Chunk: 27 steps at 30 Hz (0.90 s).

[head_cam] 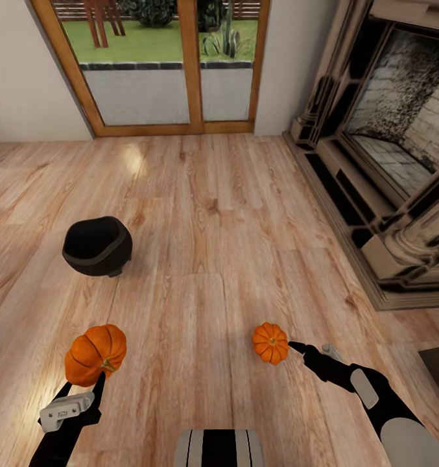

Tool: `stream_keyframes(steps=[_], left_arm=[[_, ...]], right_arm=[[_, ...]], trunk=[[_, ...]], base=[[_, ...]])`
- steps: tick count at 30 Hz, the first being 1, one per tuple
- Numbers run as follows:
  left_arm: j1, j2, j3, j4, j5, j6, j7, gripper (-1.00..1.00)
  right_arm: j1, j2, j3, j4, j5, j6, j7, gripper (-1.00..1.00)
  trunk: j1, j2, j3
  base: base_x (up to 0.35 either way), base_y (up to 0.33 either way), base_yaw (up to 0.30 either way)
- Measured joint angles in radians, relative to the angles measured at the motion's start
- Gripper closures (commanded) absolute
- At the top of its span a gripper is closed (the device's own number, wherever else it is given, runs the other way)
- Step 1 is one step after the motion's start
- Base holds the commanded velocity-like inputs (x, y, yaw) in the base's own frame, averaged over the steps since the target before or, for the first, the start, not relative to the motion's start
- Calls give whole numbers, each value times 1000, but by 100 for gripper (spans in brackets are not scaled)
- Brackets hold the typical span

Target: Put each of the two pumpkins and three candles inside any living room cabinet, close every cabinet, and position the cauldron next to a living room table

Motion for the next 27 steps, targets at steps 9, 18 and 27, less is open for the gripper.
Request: stream_keyframes(steps=[9, 18, 27], left_arm=[[0, 1, 2, 0, 0, 0, 1, 100], [3, 1, 3, 0, 2, -1, 0, 100], [7, 1, 4, 0, 1, -1, 0, 100]], right_arm=[[0, 1, 0, 1, 0, 1, -2, -100], [0, 6, 0, 1, 0, 1, 0, -100], [0, 8, 3, 0, 0, 1, 1, -100]], trunk=[[0, 0, 0], [2, -1, -15], [6, -3, -50]], base=[[2, 2, 0], [0, 0, 0], [0, 0, 0]])
